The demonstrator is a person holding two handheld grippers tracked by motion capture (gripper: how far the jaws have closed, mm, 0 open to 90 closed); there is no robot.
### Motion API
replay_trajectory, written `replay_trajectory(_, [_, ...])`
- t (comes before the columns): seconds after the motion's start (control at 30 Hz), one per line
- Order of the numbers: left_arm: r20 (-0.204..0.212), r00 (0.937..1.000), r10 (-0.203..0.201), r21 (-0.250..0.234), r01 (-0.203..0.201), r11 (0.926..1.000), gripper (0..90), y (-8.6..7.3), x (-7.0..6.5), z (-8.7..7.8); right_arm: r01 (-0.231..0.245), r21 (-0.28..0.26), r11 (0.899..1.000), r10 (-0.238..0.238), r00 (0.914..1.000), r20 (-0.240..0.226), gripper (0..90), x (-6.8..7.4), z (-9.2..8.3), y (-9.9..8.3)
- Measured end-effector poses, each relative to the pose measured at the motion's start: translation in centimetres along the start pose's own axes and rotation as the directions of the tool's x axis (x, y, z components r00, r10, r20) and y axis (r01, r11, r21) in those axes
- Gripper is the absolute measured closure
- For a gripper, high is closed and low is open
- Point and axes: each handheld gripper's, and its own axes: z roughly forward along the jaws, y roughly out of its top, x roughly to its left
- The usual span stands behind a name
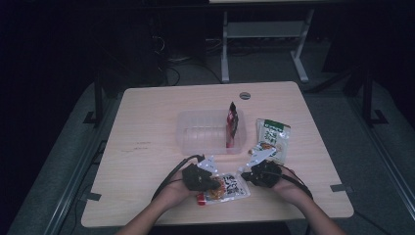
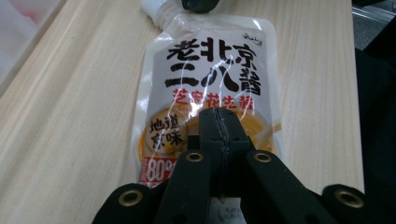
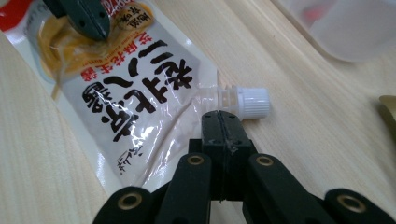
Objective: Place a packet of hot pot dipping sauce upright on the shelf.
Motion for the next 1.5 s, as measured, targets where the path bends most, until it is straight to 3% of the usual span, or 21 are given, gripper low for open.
replay_trajectory(0.23, [-0.019, 0.9996, 0.021, -0.004, -0.021, 0.9998, 89.7, 0.4, -0.4, -0.7, -0.076, -0.021, 0.997, 0.075, 0.9964, -0.040, 58.0, -0.4, -1.2, -0.6])
replay_trajectory(0.4, [-0.036, 0.9992, 0.014, -0.023, -0.015, 0.9996, 89.7, 0.5, -0.3, -0.9, -0.119, -0.015, 0.993, 0.118, 0.9906, -0.069, 45.7, -0.3, -1.7, -1.7])
replay_trajectory(0.57, [-0.035, 0.9992, 0.020, -0.014, -0.021, 0.9997, 89.7, 0.9, -0.2, -0.2, -0.139, -0.039, 0.990, 0.136, 0.9880, -0.074, 43.5, -0.4, -2.3, -2.2])
replay_trajectory(0.7, [-0.037, 0.9977, 0.056, 0.025, -0.055, 0.9982, 89.7, 1.2, -0.3, 0.4, -0.161, -0.039, 0.986, 0.158, 0.9847, -0.073, 37.8, -0.3, -2.5, -2.5])
replay_trajectory(1.0, [-0.039, 0.9976, 0.057, 0.056, -0.055, 0.9969, 89.8, 1.3, -0.3, 1.1, -0.185, -0.043, 0.982, 0.181, 0.9798, -0.085, 33.6, -0.2, -2.8, -3.1])
replay_trajectory(1.27, [-0.066, 0.9959, 0.062, 0.128, -0.053, 0.9904, 90.0, 2.0, -0.3, 1.8, -0.194, -0.019, 0.981, 0.188, 0.9685, -0.163, 20.6, -0.3, -2.5, -3.1])
replay_trajectory(1.43, [-0.057, 0.9974, 0.044, 0.129, -0.037, 0.9909, 90.0, 2.0, -0.1, 1.8, -0.195, -0.021, 0.981, 0.189, 0.9660, -0.177, 19.9, -0.2, -2.1, -2.8])
replay_trajectory(1.5, [-0.059, 0.9975, 0.038, 0.126, -0.030, 0.9916, 90.0, 2.0, -0.2, 1.8, -0.206, -0.023, 0.978, 0.198, 0.9613, -0.191, 20.1, -0.1, -1.9, -2.6])
